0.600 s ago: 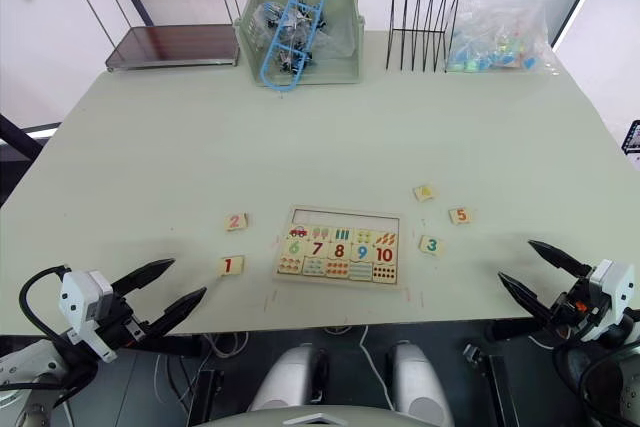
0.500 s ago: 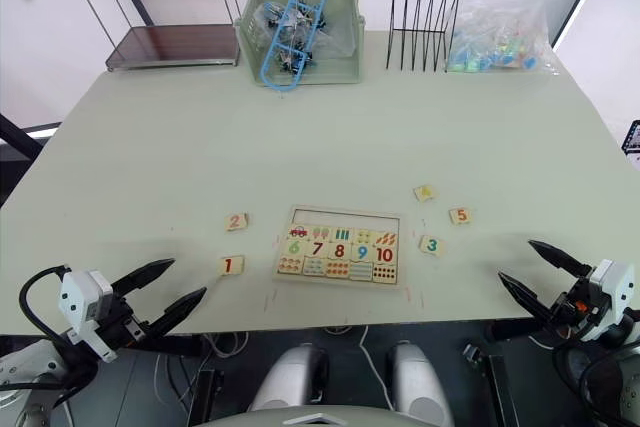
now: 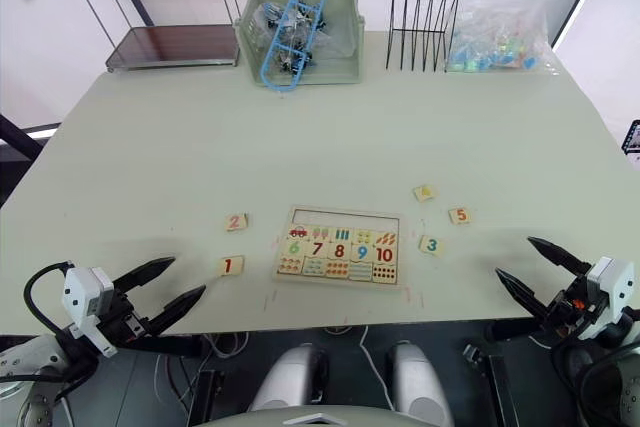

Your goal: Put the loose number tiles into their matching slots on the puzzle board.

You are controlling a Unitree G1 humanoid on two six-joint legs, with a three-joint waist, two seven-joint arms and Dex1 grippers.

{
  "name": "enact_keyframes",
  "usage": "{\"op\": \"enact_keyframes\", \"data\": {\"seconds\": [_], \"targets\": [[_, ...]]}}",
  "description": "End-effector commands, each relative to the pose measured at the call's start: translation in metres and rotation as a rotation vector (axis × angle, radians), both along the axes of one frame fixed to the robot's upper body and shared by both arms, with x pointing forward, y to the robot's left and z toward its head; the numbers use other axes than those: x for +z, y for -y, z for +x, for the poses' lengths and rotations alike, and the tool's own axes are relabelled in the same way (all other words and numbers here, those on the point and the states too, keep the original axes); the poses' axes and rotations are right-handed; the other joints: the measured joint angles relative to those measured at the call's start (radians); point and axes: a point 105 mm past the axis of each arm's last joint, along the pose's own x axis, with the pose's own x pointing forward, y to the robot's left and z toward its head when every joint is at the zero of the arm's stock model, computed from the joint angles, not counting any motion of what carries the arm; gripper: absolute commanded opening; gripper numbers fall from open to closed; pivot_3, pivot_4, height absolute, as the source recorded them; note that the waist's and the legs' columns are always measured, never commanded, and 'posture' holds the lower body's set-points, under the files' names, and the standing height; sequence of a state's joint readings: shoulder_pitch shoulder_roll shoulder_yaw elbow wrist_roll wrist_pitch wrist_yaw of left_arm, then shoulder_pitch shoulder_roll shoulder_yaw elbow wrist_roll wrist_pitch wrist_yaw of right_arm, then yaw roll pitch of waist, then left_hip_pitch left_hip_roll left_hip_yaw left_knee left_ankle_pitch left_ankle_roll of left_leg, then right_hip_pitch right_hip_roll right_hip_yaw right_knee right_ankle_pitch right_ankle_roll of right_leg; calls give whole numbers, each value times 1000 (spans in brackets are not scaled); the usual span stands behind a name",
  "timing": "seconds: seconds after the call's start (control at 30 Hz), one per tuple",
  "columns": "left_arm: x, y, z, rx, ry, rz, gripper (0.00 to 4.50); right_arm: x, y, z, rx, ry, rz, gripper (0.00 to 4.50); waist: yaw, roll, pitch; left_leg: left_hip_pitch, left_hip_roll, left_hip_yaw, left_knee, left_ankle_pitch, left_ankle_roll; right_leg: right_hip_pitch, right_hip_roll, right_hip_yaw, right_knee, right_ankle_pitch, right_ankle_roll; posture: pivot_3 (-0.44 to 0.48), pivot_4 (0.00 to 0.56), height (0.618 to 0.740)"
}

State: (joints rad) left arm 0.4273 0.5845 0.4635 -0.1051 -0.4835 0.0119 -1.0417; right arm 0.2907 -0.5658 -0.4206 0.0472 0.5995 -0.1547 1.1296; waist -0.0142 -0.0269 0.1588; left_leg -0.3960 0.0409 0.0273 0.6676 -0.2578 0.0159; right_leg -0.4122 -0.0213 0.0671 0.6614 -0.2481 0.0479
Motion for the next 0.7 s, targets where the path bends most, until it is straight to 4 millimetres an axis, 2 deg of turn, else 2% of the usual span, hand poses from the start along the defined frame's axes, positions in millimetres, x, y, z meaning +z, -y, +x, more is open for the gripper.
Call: {"op": "enact_keyframes", "data": {"seconds": [0.03,0.53,0.7], "targets": [[8,-1,0,-11,35,17,4398,9,2,0,4,31,-11,4500,0,0,0,0,0,0,0,0,0,0,0,0,0,0,0,0,150,740],[9,-1,-2,-43,27,46,4398,12,-2,2,22,35,-21,4500,0,0,0,0,0,0,0,0,0,0,0,0,0,0,0,0,150,740],[21,-7,5,-75,44,72,4398,17,-3,2,65,54,-20,4500,0,0,0,0,0,0,0,0,0,0,0,0,0,0,0,0,150,740]]}}
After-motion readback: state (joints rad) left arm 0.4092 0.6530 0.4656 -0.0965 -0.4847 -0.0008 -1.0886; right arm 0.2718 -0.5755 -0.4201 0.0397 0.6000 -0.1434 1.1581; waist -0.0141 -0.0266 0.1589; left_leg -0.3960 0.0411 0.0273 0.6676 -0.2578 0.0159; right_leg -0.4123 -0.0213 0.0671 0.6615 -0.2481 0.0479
